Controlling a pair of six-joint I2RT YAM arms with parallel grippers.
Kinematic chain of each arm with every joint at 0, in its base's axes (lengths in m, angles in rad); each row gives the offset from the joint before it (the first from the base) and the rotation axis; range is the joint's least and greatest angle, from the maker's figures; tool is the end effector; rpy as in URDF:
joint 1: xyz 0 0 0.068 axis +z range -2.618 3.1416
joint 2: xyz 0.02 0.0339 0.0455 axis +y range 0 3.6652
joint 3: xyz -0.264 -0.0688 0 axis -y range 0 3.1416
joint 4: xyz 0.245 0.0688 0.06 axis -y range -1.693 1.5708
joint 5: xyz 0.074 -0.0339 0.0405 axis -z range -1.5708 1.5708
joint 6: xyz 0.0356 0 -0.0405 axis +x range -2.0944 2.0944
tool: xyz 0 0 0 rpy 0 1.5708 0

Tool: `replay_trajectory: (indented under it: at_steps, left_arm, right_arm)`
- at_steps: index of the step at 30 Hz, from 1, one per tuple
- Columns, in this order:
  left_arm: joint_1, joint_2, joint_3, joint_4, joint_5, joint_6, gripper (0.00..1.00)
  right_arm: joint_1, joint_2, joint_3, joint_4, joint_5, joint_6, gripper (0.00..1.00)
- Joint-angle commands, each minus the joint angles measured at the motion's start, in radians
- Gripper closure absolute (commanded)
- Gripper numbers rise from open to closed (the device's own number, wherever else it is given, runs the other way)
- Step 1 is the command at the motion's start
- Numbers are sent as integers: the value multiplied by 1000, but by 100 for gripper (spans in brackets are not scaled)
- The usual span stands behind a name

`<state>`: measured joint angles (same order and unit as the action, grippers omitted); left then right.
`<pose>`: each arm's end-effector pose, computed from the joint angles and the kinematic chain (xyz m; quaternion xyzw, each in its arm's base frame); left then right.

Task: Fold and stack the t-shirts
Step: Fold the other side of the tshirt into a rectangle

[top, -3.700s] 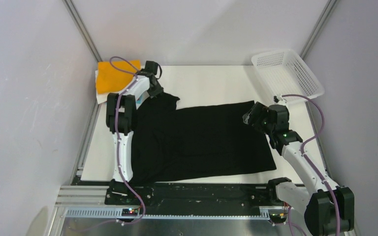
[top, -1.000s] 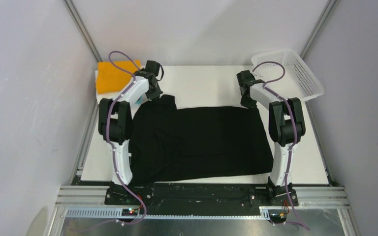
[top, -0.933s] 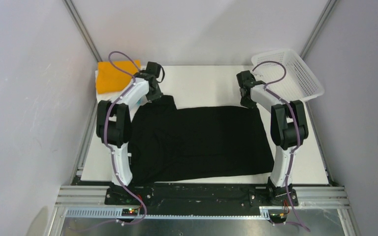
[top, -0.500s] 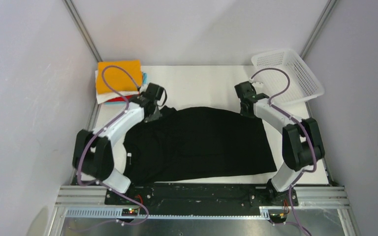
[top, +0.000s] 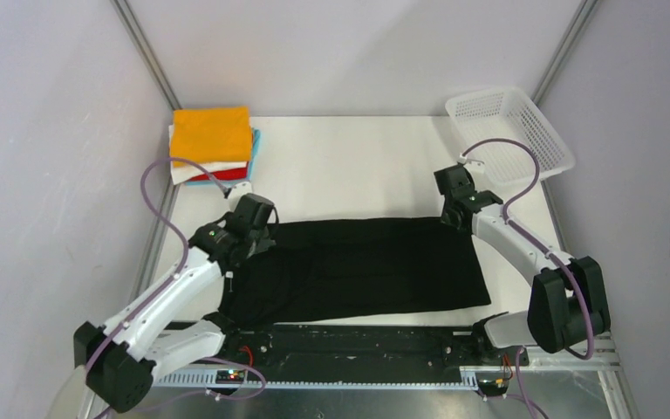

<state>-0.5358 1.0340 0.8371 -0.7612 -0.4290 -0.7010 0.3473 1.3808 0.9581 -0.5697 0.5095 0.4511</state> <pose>0.1780 -0.0884 0.2643 -0.1408 0.9231 -0.0055 0.3578 0.2651 0.0775 0.2390 0.1199 0.9226 -0.1153 0.3482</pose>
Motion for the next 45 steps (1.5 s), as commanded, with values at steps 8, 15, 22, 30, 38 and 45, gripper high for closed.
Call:
replay_trajectory:
  at_steps: [8,15,22,30,38,45]
  left_arm:
    - [-86,-190,-66,-156,-14,-101,100]
    - [-153,-198,-133,-166,124,-132,99]
    - [-265,-207,-283,-229,324,-275,75]
    - [-412,-309,-193,-238,358,-280,1]
    - [-387,-256,-67,-164,-45,-398,0]
    - [-10,-141,-290,294,233,-335,0]
  right_arm:
    - [-49,-55,-31,31,-64,-57,100]
    - [-41,-39,-64,-18,-36,-26,98]
    - [-35,-108,-143,-213,88,201,66]
    - [-45,-244,-149,-239,125,275,4]
    - [-10,-322,-242,208,-492,2,1]
    - [10,-40,-227,450,-719,11,1]
